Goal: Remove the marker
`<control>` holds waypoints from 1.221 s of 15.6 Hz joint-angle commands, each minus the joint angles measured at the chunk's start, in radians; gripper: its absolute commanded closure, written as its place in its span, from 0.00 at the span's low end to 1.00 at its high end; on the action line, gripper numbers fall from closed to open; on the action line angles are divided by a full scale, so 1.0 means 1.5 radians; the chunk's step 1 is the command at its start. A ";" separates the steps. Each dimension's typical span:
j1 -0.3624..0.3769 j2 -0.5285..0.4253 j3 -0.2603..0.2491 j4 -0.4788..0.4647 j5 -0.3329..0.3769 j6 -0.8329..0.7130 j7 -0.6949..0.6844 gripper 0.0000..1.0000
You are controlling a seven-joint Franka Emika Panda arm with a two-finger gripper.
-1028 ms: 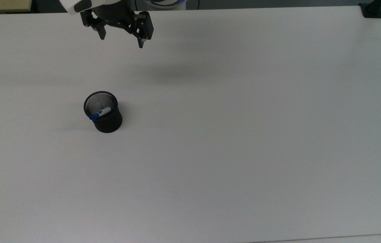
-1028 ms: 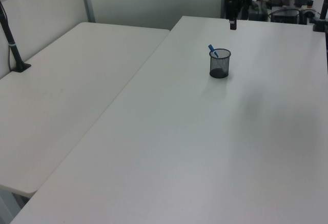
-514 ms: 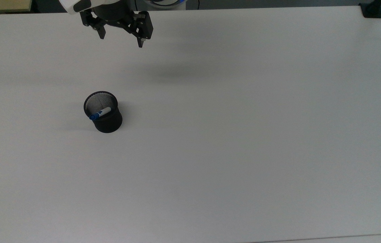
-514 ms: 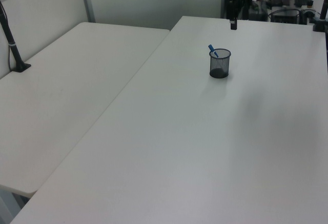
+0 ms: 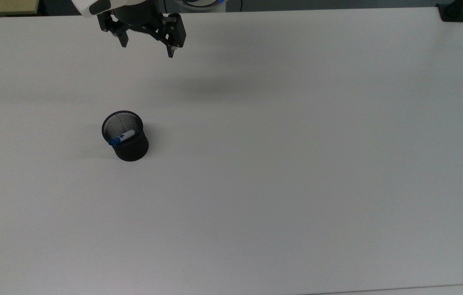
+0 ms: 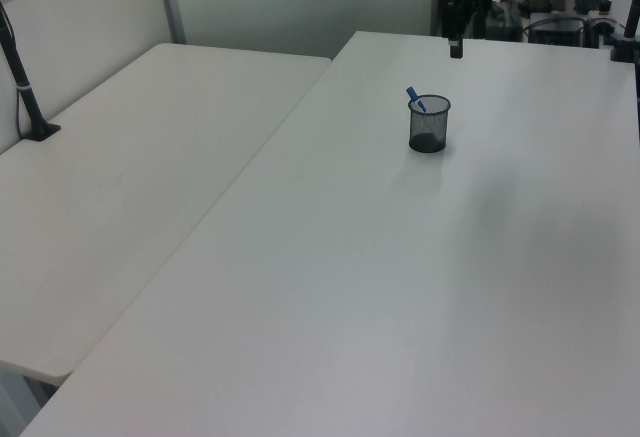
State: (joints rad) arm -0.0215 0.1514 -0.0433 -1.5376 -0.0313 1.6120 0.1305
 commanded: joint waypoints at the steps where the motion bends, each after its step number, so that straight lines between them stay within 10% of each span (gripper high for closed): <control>1: 0.002 -0.019 -0.007 -0.014 0.011 -0.019 0.000 0.00; 19: -0.058 0.063 -0.008 -0.002 -0.001 0.156 -0.004 0.00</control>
State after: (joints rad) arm -0.0839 0.2120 -0.0530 -1.5397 -0.0315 1.7745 0.1299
